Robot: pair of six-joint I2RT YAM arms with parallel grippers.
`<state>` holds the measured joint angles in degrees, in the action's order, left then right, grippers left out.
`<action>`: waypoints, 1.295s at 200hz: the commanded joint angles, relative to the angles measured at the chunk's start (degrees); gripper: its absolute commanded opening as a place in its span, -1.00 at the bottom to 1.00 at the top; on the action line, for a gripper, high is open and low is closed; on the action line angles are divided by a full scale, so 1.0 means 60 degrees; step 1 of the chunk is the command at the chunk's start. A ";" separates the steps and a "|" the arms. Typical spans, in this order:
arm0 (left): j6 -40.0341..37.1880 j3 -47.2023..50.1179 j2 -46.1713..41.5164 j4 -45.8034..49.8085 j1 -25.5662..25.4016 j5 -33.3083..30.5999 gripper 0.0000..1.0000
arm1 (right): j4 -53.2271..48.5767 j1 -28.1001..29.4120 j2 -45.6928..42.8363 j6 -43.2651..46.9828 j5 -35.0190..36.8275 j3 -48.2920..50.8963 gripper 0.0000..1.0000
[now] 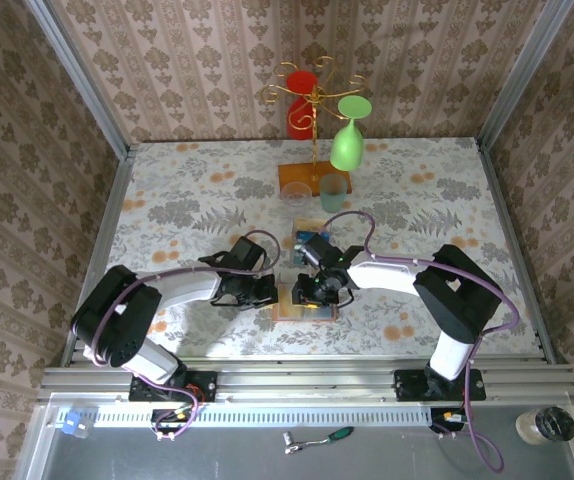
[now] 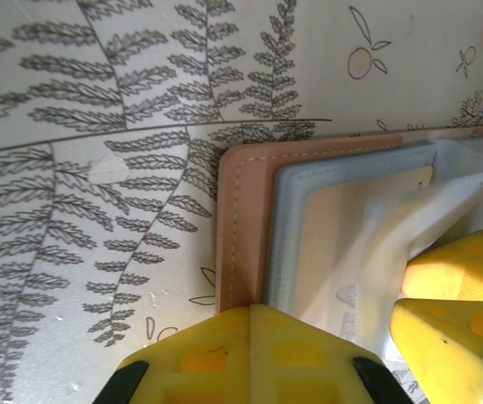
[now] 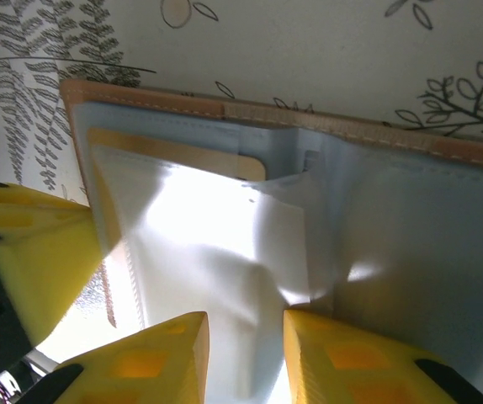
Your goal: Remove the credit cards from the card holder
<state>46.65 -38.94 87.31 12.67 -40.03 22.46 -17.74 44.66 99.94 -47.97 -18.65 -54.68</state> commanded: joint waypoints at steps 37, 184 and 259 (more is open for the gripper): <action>0.0219 -0.0212 -0.0939 0.0319 0.0007 -0.0226 -0.74 | 0.0436 -0.0165 -0.0236 -0.0010 -0.0209 0.0598 -0.42; 0.1372 0.0118 0.0036 -0.1566 -0.0623 0.0520 -0.57 | 0.0889 -0.0362 -0.0346 -0.0130 -0.0480 0.1012 -0.43; 0.1362 0.0031 0.0084 -0.1556 -0.0619 0.0591 -0.67 | 0.0955 -0.0361 -0.0553 -0.0155 -0.0538 0.0983 -0.43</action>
<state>54.43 -38.70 87.72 3.38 -43.48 25.17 -11.42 42.87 98.17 -48.23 -21.71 -50.09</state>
